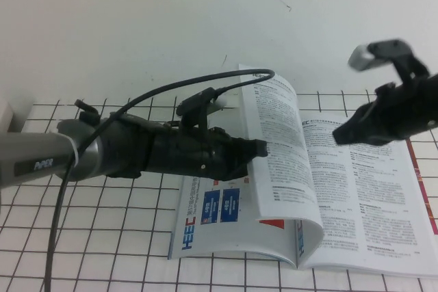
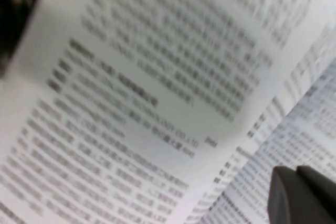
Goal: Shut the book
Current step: 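Close the open booklet and leave it lying on the table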
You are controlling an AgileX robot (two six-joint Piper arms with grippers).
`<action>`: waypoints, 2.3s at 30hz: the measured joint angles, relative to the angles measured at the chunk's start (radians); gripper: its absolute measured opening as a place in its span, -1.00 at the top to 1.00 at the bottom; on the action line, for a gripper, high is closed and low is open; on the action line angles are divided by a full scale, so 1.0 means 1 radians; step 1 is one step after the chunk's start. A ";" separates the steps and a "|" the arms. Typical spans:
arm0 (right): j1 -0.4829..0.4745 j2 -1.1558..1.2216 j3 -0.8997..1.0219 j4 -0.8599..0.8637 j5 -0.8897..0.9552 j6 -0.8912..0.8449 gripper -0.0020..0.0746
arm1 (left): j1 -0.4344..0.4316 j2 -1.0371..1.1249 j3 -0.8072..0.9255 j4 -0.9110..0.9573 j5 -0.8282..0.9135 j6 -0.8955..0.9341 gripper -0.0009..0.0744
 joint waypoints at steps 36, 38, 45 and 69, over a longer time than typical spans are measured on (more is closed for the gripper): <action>-0.027 -0.113 -0.057 0.191 0.040 -0.161 0.95 | -0.072 -0.040 -0.094 0.408 0.116 -0.273 0.99; -0.022 -0.072 -0.102 0.201 0.040 -0.175 0.95 | -0.098 -0.040 -0.094 0.412 0.109 -0.273 0.99; -0.015 0.032 -0.212 0.132 0.111 -0.142 0.95 | -0.165 -0.040 -0.094 0.433 0.094 -0.286 0.99; 0.053 0.029 -0.371 0.064 0.102 -0.015 0.95 | -0.128 -0.052 -0.094 0.449 0.104 -0.305 0.99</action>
